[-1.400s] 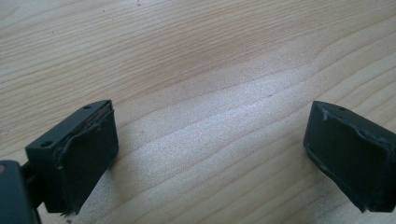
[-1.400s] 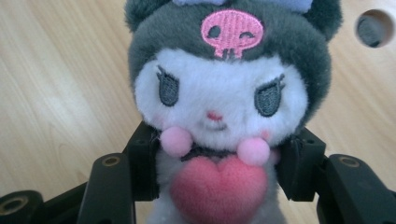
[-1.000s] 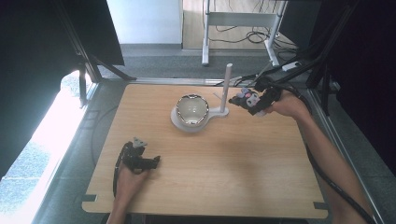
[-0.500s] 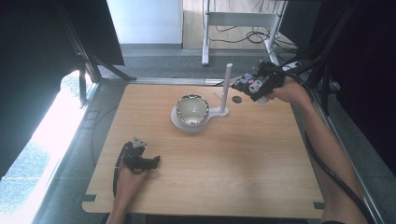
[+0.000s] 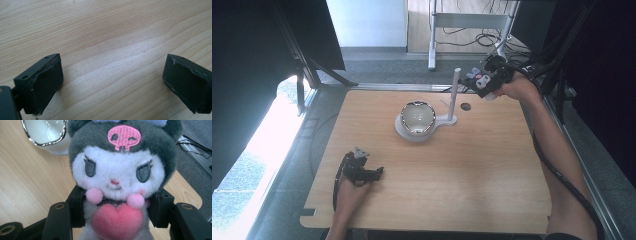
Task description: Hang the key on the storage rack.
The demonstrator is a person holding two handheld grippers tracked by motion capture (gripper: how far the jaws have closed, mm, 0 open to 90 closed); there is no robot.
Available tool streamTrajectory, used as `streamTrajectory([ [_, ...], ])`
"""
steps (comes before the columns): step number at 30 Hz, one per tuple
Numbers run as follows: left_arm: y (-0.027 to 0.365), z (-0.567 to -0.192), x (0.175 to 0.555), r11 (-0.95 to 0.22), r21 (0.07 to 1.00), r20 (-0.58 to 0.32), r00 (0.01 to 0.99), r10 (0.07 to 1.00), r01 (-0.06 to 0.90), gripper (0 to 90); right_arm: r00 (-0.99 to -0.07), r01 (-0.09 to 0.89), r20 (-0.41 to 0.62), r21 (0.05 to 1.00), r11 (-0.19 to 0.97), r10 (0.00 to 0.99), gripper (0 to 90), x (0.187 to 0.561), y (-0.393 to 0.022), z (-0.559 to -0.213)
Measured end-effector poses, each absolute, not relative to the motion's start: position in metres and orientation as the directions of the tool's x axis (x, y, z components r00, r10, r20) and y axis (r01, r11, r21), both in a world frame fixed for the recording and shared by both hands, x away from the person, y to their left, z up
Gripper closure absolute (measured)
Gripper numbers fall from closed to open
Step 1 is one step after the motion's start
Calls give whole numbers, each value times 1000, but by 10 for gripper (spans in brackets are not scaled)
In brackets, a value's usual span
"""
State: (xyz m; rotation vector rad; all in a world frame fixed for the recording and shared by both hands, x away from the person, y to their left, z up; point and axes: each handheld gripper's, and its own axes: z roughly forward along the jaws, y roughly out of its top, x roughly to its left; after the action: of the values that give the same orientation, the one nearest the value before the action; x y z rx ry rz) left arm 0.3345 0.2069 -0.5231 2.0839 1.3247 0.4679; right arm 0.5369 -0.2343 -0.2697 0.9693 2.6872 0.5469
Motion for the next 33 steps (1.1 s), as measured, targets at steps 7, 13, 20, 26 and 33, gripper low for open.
streamTrajectory([
  [7,207,-523,335,-307,665,-32,435,900,681,30,-766,551,-81,428,716,638,426,535,-223,-269],
  [13,207,-523,335,-307,664,-31,436,899,681,30,-781,544,-71,414,730,621,426,530,-215,-277],
  [20,207,-523,335,-307,666,-29,435,900,680,30,-796,544,-36,398,739,605,425,527,-207,-294],
  [26,207,-523,335,-307,666,-29,435,900,680,31,-803,545,-14,385,745,595,425,527,-201,-315],
  [33,207,-523,335,-305,668,-29,434,901,679,31,-796,565,11,374,736,605,424,529,-201,-341],
])
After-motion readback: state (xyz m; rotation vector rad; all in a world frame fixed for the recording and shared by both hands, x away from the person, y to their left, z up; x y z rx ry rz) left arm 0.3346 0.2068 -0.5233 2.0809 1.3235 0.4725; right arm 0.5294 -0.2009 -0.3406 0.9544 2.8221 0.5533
